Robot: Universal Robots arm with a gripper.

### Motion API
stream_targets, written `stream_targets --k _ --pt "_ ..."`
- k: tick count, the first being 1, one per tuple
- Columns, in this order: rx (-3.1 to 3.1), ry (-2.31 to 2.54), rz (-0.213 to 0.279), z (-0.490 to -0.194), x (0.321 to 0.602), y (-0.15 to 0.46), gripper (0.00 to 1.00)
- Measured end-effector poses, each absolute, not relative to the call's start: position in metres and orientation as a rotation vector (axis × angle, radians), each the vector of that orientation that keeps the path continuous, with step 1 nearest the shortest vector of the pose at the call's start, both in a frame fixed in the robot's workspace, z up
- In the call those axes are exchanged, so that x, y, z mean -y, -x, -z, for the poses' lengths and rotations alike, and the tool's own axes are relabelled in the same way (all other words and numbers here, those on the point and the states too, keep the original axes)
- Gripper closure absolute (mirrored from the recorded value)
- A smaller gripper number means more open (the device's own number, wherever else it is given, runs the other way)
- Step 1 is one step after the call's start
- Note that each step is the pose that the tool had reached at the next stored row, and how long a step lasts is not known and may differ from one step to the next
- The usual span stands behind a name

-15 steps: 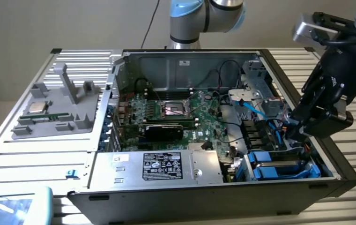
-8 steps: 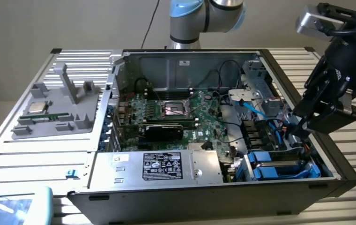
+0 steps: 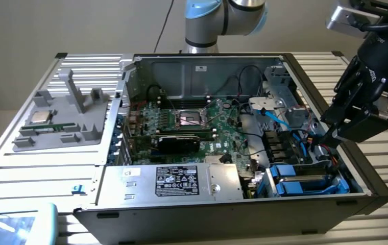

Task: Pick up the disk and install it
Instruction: 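Insert the first disk wire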

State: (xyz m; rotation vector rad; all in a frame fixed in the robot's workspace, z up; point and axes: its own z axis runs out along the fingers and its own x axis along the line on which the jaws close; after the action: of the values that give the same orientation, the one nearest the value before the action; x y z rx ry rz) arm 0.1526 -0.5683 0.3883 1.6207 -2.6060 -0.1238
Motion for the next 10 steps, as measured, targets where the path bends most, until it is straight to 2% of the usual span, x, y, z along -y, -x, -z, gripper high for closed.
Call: stream_targets --k 10 --pt "2.606 -1.621 0.124 -0.3885 0.5683 -0.1525 0.45"
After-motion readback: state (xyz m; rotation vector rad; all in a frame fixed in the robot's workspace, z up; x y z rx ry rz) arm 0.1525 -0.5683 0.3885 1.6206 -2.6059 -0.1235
